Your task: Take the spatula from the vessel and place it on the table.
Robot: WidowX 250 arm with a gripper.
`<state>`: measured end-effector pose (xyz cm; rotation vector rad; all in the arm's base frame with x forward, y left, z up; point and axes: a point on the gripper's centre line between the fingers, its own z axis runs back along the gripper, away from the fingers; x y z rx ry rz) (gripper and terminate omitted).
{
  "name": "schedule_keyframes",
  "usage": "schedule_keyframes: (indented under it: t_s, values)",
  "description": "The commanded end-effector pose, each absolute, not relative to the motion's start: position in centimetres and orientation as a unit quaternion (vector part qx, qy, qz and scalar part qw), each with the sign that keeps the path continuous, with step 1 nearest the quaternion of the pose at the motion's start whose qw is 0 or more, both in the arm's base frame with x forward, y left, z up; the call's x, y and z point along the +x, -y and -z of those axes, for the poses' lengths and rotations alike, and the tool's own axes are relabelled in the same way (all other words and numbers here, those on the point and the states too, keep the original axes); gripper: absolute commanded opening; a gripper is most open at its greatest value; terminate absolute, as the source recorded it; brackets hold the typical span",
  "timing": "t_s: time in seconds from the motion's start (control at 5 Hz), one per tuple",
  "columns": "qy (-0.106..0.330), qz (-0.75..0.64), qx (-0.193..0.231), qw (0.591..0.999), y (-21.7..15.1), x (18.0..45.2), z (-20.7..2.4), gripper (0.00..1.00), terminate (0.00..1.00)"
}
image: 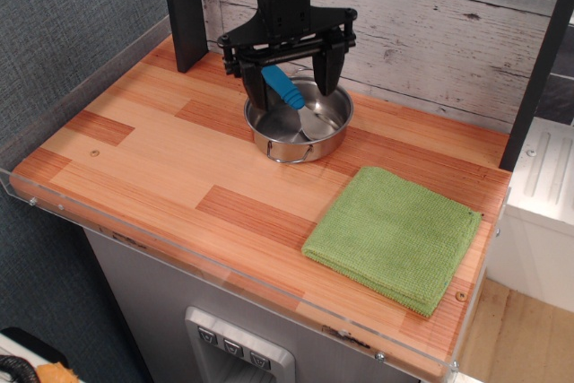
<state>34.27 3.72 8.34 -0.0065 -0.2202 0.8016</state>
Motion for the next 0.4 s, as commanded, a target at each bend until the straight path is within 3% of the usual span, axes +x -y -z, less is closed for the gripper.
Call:
schedule_keyframes:
  t_s: [0.0,0.2]
  values:
    - [0.149,-0.486,-0.012,0.861,-5.97,36.28,-8.06,1.0,0.0]
    - [0.153,-0.519,-0.015,0.841,-6.18,37.09,-7.11,1.0,0.0]
